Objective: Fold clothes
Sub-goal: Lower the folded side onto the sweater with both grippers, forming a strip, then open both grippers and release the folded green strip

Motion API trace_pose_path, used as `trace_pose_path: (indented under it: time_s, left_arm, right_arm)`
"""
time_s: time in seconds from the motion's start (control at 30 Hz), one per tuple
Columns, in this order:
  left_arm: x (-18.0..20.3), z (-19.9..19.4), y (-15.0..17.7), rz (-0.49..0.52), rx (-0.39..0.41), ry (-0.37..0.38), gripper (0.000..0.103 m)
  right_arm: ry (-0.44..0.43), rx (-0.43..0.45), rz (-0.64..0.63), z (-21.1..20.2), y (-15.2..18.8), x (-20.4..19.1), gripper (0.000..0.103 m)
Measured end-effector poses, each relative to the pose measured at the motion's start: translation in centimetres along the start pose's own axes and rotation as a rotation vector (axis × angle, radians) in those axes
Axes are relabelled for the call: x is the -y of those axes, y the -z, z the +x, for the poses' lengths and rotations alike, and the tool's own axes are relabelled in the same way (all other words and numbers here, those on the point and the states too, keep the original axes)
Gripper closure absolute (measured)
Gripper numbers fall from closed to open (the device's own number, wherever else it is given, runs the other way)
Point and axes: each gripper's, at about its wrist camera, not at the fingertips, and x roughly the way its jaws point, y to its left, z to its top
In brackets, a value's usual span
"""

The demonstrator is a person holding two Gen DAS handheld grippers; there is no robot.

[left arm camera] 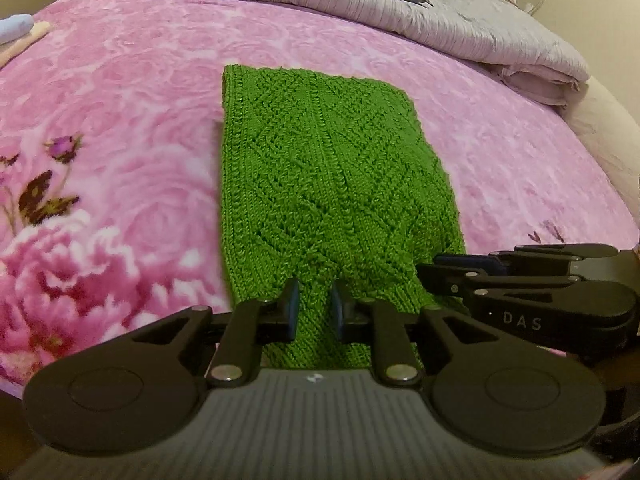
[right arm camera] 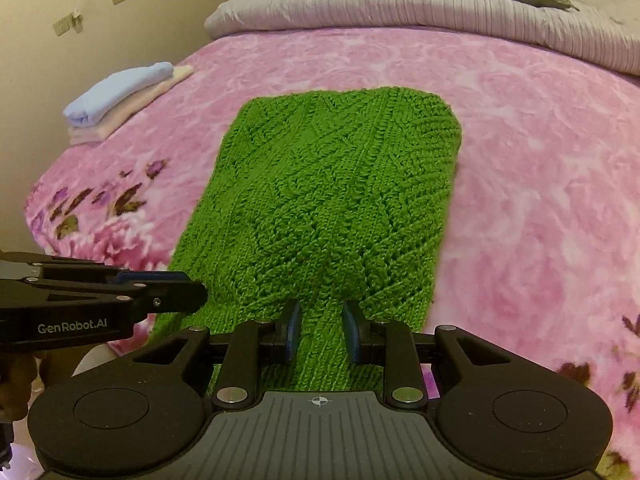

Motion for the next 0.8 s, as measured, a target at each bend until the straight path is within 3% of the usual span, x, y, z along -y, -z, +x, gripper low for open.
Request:
trace_pose_path:
  time_s: [0.2,0.4,0.53,0.63,0.8]
  left_arm:
    - [0.0,-0.4,-0.4,-0.001,-0.008,0.008,0.088]
    - [0.5,-1.8,-3.3,0.031,0.069,0.062,0.091]
    - [0.9,0.1,-5.5,0.069,0.083,0.058,0.09]
    - [0.8,2.4,-5.6,0.09,0.052,0.023,0.089]
    - [-0.3,4.5,-4.6,0.071,0.033,0.014,0.084]
  right_arm:
    - [-0.033,0.054,0.048,-1.0,-1.8,1.6,0.077]
    - [-0.067,0.111,0.098,-2.1,-3.6,3.3,0.077]
    - [-0.09,0.149,0.132,-2.8,-4.8,4.4,0.077]
    - [-0.091,0.132,0.147,-0.7,-5.1,5.3,0.077]
    - [-0.066,0.098,-0.008,2.5,-3.1,4.9,0.077]
